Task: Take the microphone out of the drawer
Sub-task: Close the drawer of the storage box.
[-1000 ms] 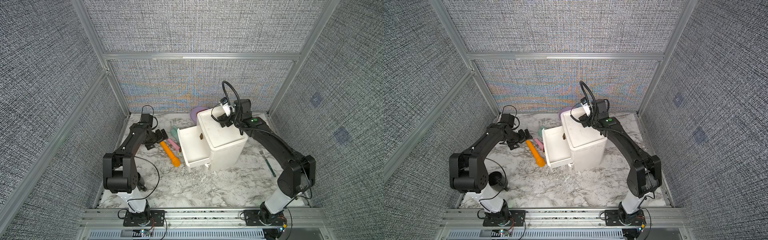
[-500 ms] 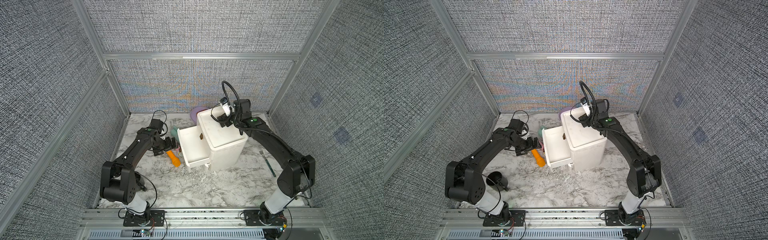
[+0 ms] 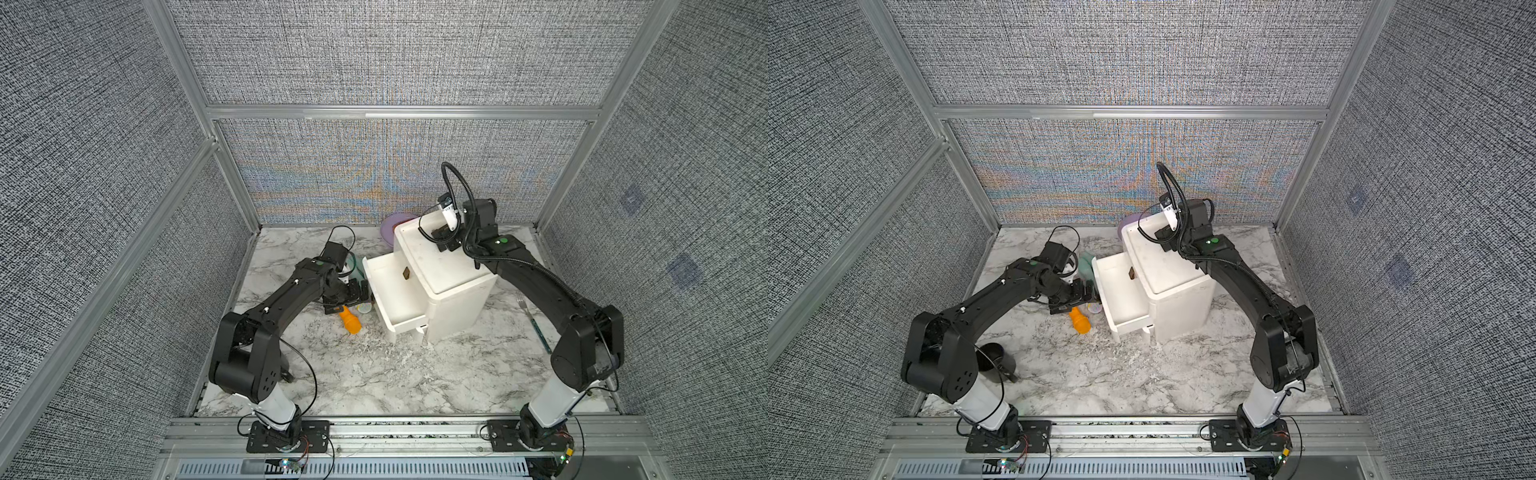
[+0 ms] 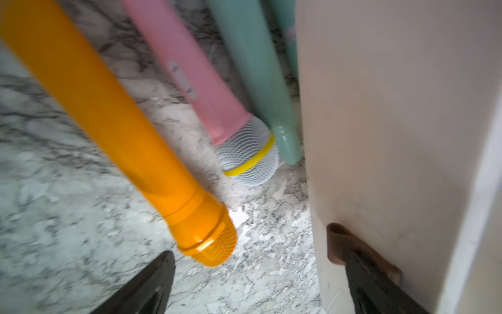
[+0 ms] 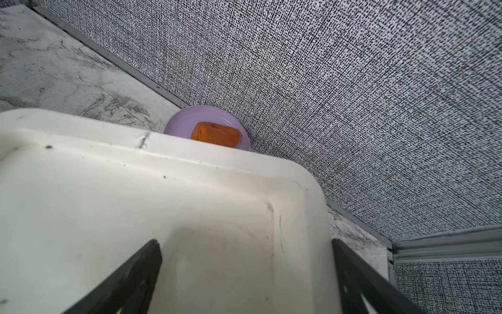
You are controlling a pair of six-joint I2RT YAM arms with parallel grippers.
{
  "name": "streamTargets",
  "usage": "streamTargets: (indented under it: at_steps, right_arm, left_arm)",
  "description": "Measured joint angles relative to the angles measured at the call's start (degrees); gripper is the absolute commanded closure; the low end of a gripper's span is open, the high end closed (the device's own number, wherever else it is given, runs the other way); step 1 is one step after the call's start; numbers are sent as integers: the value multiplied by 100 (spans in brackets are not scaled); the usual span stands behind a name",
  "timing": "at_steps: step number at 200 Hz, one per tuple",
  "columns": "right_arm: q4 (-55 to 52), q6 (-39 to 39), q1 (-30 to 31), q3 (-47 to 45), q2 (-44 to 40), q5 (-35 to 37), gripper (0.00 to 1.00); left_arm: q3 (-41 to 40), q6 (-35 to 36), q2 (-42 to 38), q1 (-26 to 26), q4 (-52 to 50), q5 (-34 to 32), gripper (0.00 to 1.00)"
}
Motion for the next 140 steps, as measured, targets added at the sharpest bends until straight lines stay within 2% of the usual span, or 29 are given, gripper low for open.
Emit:
streamTargets:
  at_steps: [77, 140]
  right_arm:
    - [-31, 179, 44, 98, 76, 122, 2]
    - [485, 273, 96, -275, -81, 459, 2]
  left_arm:
    - [850, -229, 761, -487, 389, 328, 0]
    - [1318, -321, 1276, -778, 601, 483, 0]
